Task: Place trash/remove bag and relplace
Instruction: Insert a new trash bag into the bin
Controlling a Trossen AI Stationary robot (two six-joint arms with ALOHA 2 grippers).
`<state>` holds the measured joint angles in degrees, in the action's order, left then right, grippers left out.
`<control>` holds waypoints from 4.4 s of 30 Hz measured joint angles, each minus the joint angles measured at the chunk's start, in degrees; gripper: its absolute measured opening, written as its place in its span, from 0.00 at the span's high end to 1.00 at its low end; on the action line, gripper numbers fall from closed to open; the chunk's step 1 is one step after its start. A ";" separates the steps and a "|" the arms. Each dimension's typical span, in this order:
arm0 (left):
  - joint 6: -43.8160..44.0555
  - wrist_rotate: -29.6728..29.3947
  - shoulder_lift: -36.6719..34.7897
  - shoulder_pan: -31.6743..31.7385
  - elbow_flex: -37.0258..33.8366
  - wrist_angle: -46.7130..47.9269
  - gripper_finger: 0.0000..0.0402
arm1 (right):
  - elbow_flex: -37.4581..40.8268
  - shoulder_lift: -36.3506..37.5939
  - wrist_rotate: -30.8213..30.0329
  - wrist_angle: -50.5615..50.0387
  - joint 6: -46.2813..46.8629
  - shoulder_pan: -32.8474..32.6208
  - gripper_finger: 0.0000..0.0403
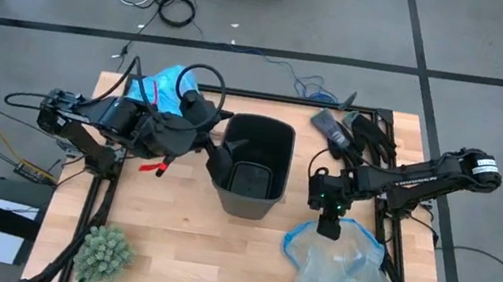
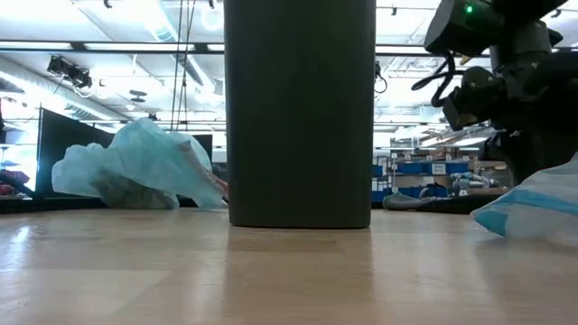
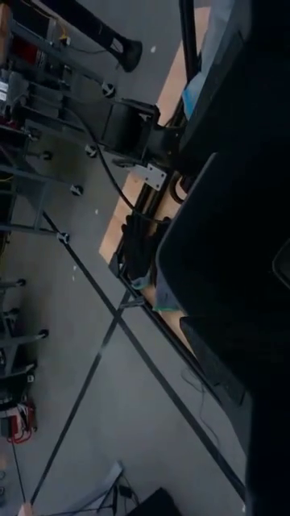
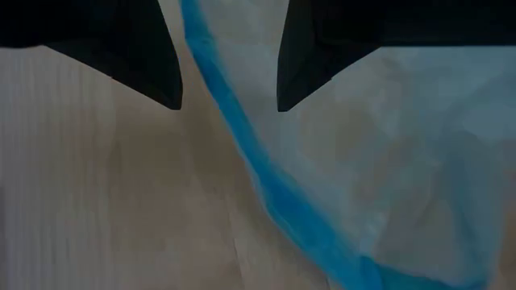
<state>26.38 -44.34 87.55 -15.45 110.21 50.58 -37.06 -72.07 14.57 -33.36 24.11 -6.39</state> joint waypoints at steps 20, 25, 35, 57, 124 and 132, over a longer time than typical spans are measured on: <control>0.82 0.02 0.00 0.05 0.00 1.71 0.13 | 4.35 0.00 4.25 3.36 4.19 -0.02 0.99; 6.83 4.08 0.00 0.47 0.00 4.15 0.13 | 0.24 0.00 0.63 3.00 8.88 -1.38 1.00; 9.89 4.98 0.00 0.84 0.00 9.62 0.13 | -22.65 -0.02 -23.63 -19.54 4.89 -6.80 1.00; 6.43 4.96 0.00 4.24 0.00 8.46 0.13 | -69.60 0.00 -64.39 -26.24 -51.98 -8.89 1.00; 12.18 -0.57 -6.89 1.41 0.26 8.49 0.13 | -65.46 -8.85 -9.81 15.13 -75.47 1.51 1.00; 8.13 -1.52 -9.07 1.56 0.28 3.75 0.13 | -65.46 -9.35 1.56 0.36 -61.67 2.10 1.00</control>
<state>34.51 -45.85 78.48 -13.89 110.50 54.33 -102.52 -81.42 16.13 -33.01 -37.56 -4.30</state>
